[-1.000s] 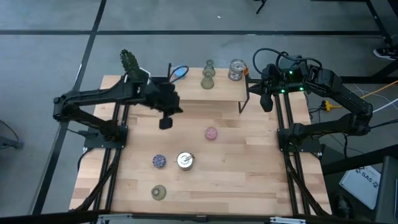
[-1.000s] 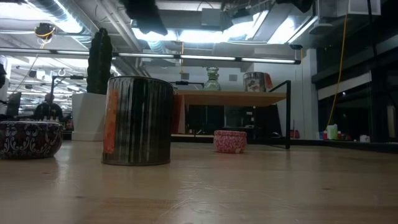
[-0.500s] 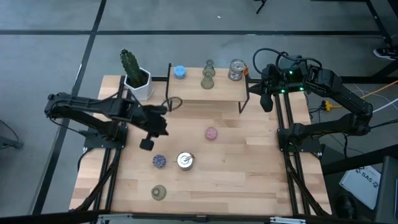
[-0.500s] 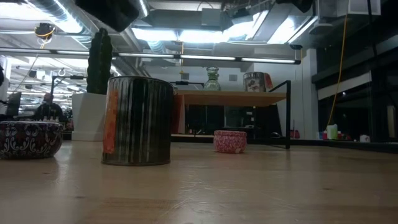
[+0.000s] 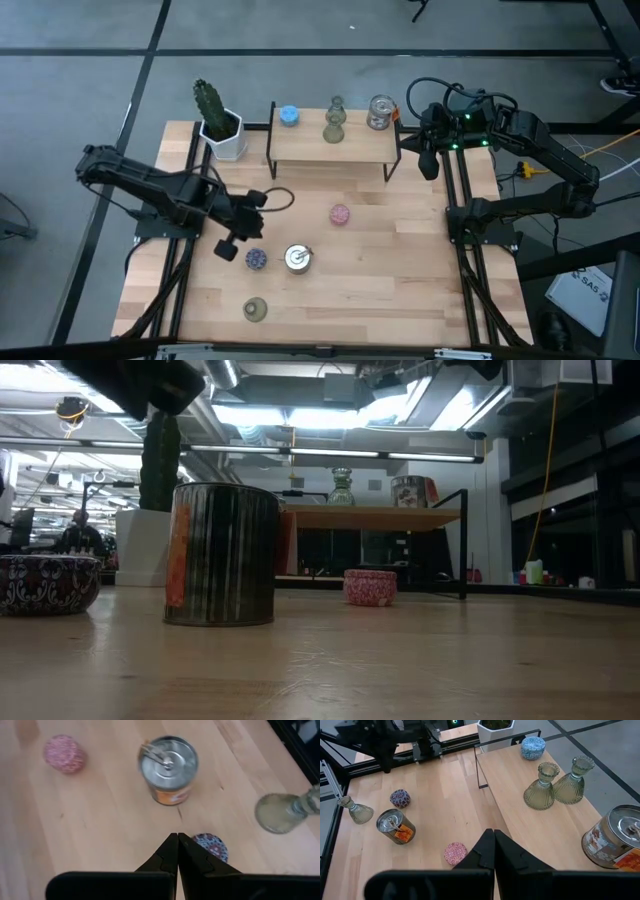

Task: Pick & Place candle stick holders
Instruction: Put the red scented candle aligned with the blue scented candle on the shelf

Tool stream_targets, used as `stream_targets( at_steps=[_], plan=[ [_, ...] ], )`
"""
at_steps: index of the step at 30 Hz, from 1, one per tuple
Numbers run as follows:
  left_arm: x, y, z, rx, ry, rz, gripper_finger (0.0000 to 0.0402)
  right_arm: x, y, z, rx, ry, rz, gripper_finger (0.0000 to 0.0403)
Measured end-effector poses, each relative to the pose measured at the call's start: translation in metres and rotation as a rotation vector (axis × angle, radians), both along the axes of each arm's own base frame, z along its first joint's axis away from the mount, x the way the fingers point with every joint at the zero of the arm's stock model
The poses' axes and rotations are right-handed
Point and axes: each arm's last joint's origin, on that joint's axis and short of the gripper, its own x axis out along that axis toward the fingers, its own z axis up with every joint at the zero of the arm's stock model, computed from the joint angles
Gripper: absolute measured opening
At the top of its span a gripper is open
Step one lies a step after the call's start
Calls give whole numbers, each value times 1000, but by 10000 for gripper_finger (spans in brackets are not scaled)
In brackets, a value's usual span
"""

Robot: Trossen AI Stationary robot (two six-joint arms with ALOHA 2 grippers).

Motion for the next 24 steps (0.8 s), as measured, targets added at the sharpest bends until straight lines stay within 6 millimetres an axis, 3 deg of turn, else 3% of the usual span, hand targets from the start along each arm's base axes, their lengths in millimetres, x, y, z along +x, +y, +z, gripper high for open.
stream_targets(
  at_steps=[11,24],
  plan=[
    [-4,-13,-24,25,92,-66,18,0,0,0,-1,1,-2,1],
    [-8,-19,-32,0,130,-107,186,0,0,0,-1,0,-2,1]
  ],
)
